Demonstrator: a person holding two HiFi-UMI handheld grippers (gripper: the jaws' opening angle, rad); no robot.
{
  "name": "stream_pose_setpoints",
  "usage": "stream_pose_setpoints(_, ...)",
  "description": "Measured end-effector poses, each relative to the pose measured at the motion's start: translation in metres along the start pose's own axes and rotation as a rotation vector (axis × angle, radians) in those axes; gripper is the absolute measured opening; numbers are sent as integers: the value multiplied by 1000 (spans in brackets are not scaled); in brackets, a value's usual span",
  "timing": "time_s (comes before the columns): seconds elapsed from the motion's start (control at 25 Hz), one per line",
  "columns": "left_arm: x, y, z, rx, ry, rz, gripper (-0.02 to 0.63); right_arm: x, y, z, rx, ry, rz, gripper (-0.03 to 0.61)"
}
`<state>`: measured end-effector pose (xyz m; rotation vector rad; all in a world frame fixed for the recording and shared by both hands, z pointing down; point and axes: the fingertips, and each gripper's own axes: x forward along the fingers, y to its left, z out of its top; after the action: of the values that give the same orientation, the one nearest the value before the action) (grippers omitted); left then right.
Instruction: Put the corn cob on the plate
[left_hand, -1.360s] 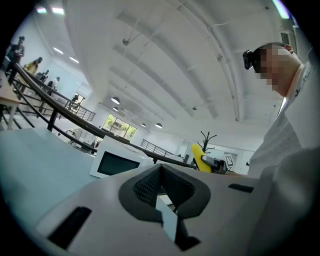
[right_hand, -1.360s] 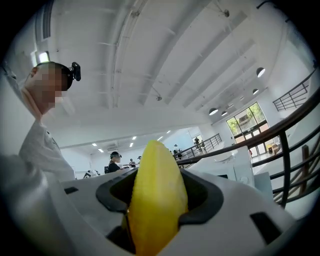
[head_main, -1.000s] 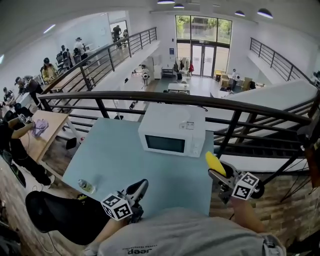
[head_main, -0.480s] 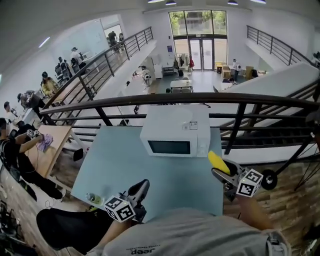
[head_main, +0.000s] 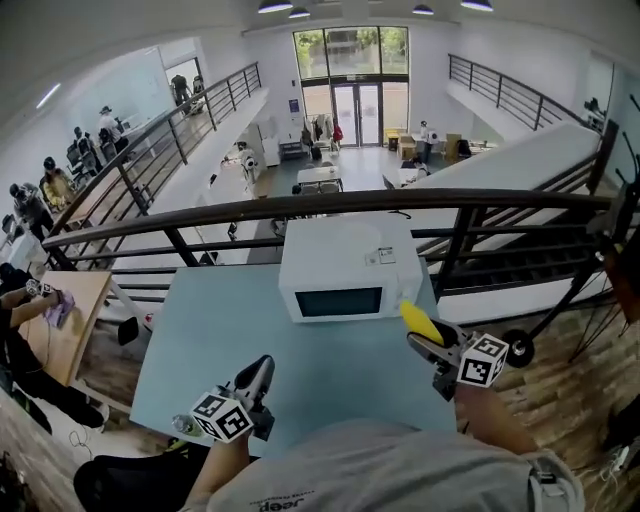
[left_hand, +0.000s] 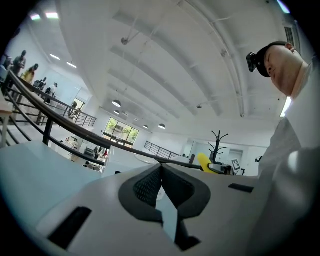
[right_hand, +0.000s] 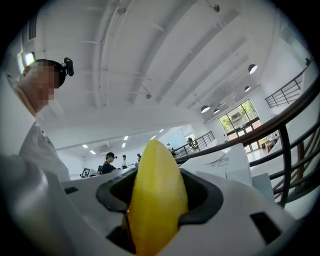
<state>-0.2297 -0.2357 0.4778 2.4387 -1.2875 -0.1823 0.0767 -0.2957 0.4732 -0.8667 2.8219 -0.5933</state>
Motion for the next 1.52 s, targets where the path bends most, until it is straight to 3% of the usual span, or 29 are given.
stream_pose_setpoints(0.32, 52, 0, 0, 12, -1, -12, 8, 13, -32, 29, -110, 97, -25, 252)
stream_pose_setpoints(0.52, 102, 27, 24, 29, 7, 26, 8, 54, -65, 57, -201, 146, -17, 252)
stream_pose_setpoints(0.72, 148, 47, 55, 94, 20, 12, 8, 114, -98, 80, -263, 188, -12, 252)
stream_pose_setpoints(1.0, 198, 77, 79, 134, 8, -8, 8, 184, -154, 83, -285, 276, -37, 252)
stream_pose_setpoints(1.52, 283, 120, 83, 140, 33, -16, 8, 266, -220, 75, -391, 422, -27, 252)
